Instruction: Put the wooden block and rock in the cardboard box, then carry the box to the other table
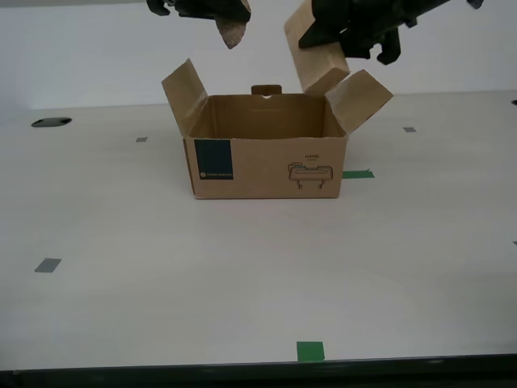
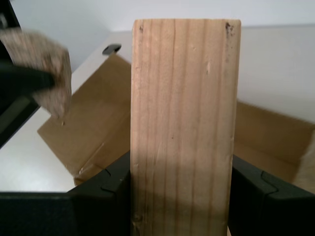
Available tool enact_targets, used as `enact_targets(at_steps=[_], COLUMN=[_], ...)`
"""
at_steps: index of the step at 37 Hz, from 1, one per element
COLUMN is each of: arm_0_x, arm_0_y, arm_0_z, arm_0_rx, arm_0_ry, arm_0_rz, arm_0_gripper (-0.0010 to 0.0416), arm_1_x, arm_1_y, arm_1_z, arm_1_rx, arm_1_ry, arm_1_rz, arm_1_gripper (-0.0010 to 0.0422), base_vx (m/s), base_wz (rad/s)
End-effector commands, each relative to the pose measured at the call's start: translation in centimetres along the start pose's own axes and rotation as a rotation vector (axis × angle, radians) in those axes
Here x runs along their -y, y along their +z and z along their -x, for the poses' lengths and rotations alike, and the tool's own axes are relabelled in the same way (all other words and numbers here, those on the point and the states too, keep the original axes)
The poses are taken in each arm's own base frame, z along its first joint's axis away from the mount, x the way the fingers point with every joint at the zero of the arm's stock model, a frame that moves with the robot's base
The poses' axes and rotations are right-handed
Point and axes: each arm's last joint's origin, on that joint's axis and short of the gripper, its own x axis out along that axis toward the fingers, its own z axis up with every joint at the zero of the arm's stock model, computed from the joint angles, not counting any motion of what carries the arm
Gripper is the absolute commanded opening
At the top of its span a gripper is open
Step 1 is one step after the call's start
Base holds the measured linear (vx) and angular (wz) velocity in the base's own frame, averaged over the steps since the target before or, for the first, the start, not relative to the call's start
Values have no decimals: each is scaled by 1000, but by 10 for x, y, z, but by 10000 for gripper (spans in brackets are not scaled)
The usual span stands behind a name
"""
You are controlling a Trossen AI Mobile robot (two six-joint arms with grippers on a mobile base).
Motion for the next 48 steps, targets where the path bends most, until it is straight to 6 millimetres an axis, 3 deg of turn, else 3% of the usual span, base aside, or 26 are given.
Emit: enact_targets(at_steps=[1, 17, 26, 37, 48], arm_0_x=[-1, 2, -1, -5, -5], arm_0_y=[-4, -8, -8, -8, -10], arm_0_z=[-8, -12, -14, -16, -17], arm_0_rx=[-7, -22, -18, -9, -23], arm_0_ry=[12, 10, 14, 10, 6], arm_0_rz=[-17, -84, -80, -84, -90], arm_0_gripper=[-1, 0, 0, 0, 0], arm_1_x=[0, 1, 2, -4, -3], arm_1_y=[1, -43, -42, -60, -56], arm_1_z=[0, -6, -7, -46, -45], arm_1_rx=[9, -45, -28, -180, -170], arm_1_ry=[-2, 45, 66, 38, 37], arm_1_rz=[-4, 75, 112, 231, 226], arm_1_gripper=[0, 0, -1, 0, 0], base_vx=[0, 0, 0, 0, 0], base_wz=[0, 0, 0, 0, 0])
